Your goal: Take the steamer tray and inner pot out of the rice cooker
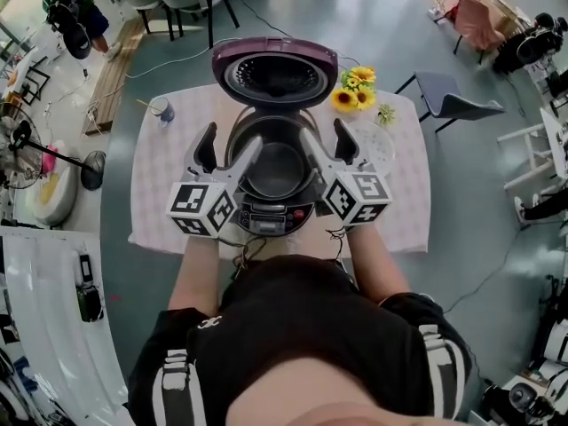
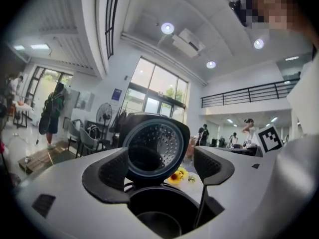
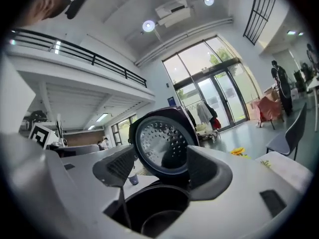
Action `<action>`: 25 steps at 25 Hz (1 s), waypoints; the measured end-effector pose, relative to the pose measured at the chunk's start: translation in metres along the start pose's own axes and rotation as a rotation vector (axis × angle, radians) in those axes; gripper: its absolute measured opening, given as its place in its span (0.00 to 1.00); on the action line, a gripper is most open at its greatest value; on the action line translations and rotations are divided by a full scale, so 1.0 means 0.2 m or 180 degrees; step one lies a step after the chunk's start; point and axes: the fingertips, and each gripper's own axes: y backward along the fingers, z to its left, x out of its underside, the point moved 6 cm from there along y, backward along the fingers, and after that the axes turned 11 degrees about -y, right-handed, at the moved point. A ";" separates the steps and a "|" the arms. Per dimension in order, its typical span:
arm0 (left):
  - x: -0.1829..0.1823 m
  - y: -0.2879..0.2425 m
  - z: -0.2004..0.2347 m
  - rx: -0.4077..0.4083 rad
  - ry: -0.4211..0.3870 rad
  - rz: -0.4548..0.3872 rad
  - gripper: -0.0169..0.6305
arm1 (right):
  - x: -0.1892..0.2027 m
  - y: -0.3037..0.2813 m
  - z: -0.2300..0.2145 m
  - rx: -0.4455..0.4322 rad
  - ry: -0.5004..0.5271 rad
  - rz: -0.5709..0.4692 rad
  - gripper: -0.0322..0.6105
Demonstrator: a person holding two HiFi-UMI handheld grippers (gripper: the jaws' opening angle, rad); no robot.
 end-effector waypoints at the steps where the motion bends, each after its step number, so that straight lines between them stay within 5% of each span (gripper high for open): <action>1: 0.00 0.00 0.02 0.0011 0.0049 0.0015 0.62 | 0.00 -0.01 0.00 -0.0004 -0.0016 0.0020 0.54; 4: 0.00 0.03 0.09 -0.0086 0.0096 0.0052 0.62 | -0.01 -0.02 0.00 -0.0004 -0.0027 0.0096 0.56; 8: 0.06 0.06 0.20 -0.0050 0.0497 0.0147 0.62 | 0.03 -0.03 -0.04 -0.0073 -0.0389 0.0330 0.57; 16: 0.31 0.09 0.35 0.0659 0.1494 0.0937 0.62 | 0.16 -0.04 -0.23 -0.0172 -0.1722 0.1007 0.57; 20: 0.49 0.11 0.36 0.0999 0.2093 0.1370 0.60 | 0.25 -0.03 -0.34 -0.0173 -0.1991 0.1384 0.56; 25: 0.66 0.11 0.33 0.1323 0.2814 0.1550 0.53 | 0.43 0.01 -0.43 -0.0150 -0.2360 0.1887 0.56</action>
